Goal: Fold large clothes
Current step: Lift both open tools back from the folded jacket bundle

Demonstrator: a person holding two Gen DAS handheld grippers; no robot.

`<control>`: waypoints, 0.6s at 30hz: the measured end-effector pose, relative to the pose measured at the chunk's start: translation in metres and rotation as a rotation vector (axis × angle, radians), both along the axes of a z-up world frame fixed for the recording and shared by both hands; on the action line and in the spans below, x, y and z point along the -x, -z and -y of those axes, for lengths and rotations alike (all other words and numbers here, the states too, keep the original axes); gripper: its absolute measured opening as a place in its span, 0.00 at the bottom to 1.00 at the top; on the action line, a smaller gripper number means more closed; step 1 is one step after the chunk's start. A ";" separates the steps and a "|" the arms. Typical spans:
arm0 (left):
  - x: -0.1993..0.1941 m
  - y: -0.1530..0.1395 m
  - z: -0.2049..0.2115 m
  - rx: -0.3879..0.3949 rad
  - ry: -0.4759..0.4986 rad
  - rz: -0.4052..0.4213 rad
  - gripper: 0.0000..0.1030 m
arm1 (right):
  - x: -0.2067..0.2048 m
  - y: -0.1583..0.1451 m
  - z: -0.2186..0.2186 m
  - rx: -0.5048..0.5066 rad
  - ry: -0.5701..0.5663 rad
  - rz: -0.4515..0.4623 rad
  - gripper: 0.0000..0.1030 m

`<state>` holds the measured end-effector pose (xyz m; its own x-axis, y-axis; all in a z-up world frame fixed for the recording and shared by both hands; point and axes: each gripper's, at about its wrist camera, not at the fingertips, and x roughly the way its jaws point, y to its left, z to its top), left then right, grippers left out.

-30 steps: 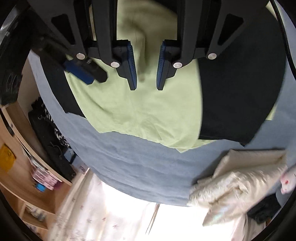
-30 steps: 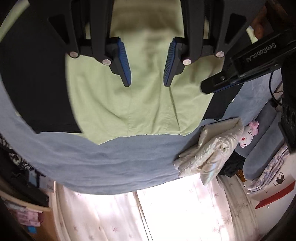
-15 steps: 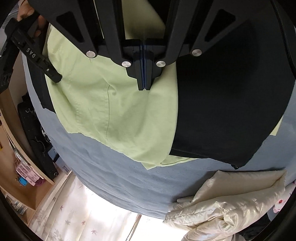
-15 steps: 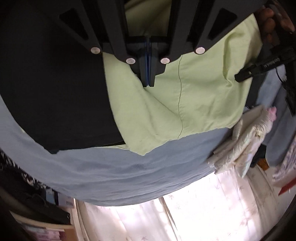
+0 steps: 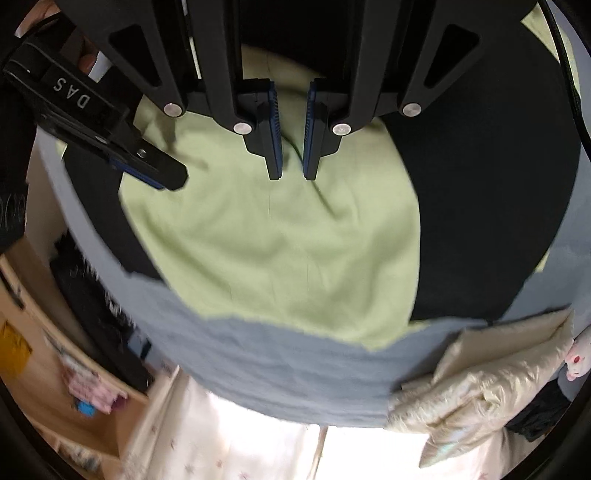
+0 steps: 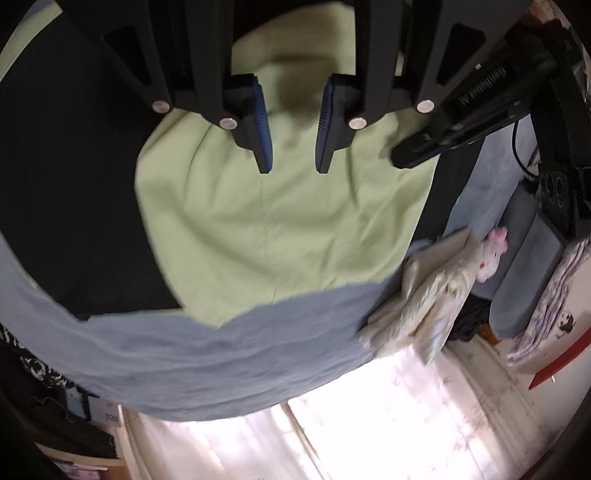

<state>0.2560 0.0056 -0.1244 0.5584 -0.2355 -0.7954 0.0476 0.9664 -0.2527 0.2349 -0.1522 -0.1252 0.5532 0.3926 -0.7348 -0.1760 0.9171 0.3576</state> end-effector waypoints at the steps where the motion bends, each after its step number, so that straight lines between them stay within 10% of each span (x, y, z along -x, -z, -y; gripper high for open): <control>1: 0.005 0.003 0.002 -0.025 0.004 0.008 0.09 | 0.004 0.005 -0.003 0.015 -0.005 -0.009 0.23; 18: 0.060 -0.049 -0.007 -0.038 -0.008 0.045 0.11 | 0.063 -0.019 0.011 -0.009 0.033 -0.004 0.24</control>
<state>0.1956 0.0121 -0.0750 0.5957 -0.2013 -0.7776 0.0505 0.9755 -0.2139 0.1718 -0.1637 -0.1062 0.5627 0.3805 -0.7339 -0.1439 0.9193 0.3663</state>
